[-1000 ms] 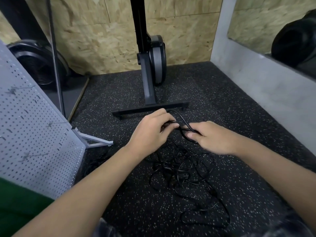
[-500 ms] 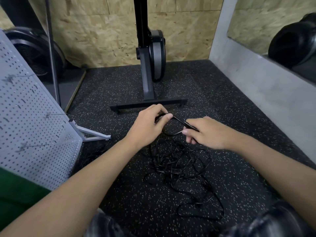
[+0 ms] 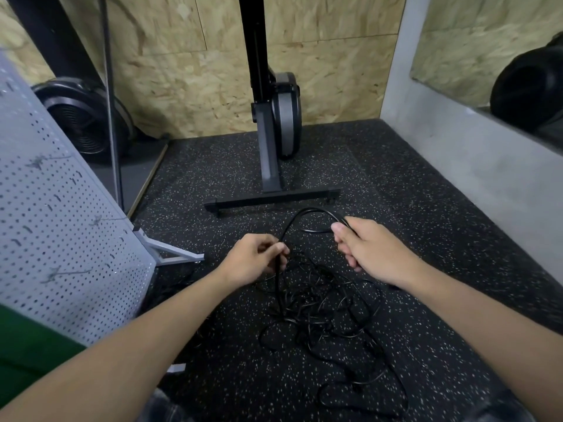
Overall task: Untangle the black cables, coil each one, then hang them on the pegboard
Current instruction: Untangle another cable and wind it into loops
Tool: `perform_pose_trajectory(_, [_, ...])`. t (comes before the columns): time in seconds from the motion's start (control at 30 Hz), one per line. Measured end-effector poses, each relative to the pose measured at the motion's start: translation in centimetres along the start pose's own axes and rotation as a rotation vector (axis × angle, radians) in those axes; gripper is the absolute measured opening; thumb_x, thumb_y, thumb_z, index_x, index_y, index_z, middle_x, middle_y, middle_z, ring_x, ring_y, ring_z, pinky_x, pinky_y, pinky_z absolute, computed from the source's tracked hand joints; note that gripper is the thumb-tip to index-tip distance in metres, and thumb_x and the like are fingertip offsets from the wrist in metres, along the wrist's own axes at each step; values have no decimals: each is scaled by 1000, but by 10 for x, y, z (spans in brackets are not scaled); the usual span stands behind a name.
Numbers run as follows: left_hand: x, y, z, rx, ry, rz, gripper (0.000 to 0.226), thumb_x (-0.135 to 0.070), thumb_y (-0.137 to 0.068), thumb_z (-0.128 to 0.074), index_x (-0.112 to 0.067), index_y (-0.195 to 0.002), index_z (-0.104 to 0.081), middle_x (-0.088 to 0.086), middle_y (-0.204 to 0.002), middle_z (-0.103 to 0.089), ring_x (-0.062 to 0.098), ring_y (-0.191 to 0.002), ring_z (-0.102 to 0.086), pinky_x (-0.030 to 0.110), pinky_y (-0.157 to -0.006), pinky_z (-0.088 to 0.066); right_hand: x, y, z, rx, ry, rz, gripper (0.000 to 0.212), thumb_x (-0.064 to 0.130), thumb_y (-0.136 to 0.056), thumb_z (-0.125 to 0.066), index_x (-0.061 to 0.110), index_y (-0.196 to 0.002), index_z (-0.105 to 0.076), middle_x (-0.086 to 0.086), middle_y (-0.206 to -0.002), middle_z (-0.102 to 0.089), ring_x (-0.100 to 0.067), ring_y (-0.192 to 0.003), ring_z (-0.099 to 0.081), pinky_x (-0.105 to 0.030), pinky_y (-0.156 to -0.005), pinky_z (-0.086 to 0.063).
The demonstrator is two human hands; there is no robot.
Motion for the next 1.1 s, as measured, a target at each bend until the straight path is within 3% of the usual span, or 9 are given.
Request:
perform_pose_trajectory(0.13, [-20,3,-12,-91,363,71,25,-16,-109,-53,0,-106,-72,14,-90,-78,25,-84,-77,34,-69,-63,-2,-3,-6,-9,-102,33,29,31,-110,-45,15,-92,-61,4,-80,-67,-7,-68,-65,-34,-71,-60])
perform_pose_trajectory(0.33, [-50,3,-21,-136,748,66,23,-14,-106,-59,3,-113,-73,14,-97,-77,21,-82,-74,35,-75,-65,6,-5,-3,-126,-75,99,21,35,-110,-45,29,-102,-63,12,-100,-75,0,-95,-69,-30,-88,-54])
perform_pose_trajectory(0.47, [-47,2,-28,-167,834,75,15,-6,-102,-65,1,-114,-66,13,-86,-75,25,-81,-71,40,-80,-65,3,-8,-15,-60,-59,76,15,38,-109,-49,33,-101,-61,6,-88,-71,-11,-84,-65,-42,-85,-54])
perform_pose_trajectory(0.57, [-37,0,-24,-201,720,82,24,-6,-97,-72,0,-118,-62,9,-79,-75,24,-78,-68,37,-85,-59,2,-7,-31,55,-42,72,11,33,-110,-46,31,-109,-56,12,-95,-77,-3,-92,-67,-36,-89,-51])
perform_pose_trajectory(0.7, [-33,0,-19,-164,567,33,31,-14,-92,-79,-6,-119,-64,4,-79,-77,13,-78,-72,35,-88,-59,5,-5,-41,104,-11,48,17,28,-111,-44,25,-106,-60,7,-88,-74,7,-75,-62,-28,-80,-45])
perform_pose_trajectory(0.83, [-32,1,-21,-93,499,-24,26,-26,-99,-71,-7,-117,-68,11,-99,-79,18,-93,-74,38,-88,-59,6,-8,-31,46,-115,4,24,26,-110,-48,15,-97,-66,0,-82,-74,-19,-80,-70,-42,-82,-52])
perform_pose_trajectory(0.93, [-22,0,-46,160,471,12,23,-22,-107,-50,-15,-123,-65,9,-113,-77,23,-108,-72,40,-91,-55,8,-10,-21,14,-317,-12,24,21,-110,-48,11,-99,-66,-6,-82,-69,-34,-83,-68,-40,-81,-55])
perform_pose_trajectory(1.03, [-4,9,-77,444,-37,-37,26,-24,-101,-50,-31,-116,-71,-10,-119,-74,11,-116,-67,31,-96,-51,15,-6,-18,32,-557,-44,21,15,-111,-45,9,-102,-63,-1,-80,-70,-18,-73,-64,-28,-66,-51])
perform_pose_trajectory(1.1, [19,12,-92,535,-377,-64,24,-24,-99,-60,-34,-117,-72,-10,-120,-72,10,-110,-67,36,-98,-54,20,-5,-12,33,-667,-45,19,15,-111,-44,9,-103,-60,-3,-80,-72,-17,-72,-64,-30,-68,-48])
Point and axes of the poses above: each hand's wrist, its own y-axis away from the middle knuckle, its own z-axis out of the back of the hand, x = y × z, the point moved 10 cm from there along -y, towards the middle knuckle
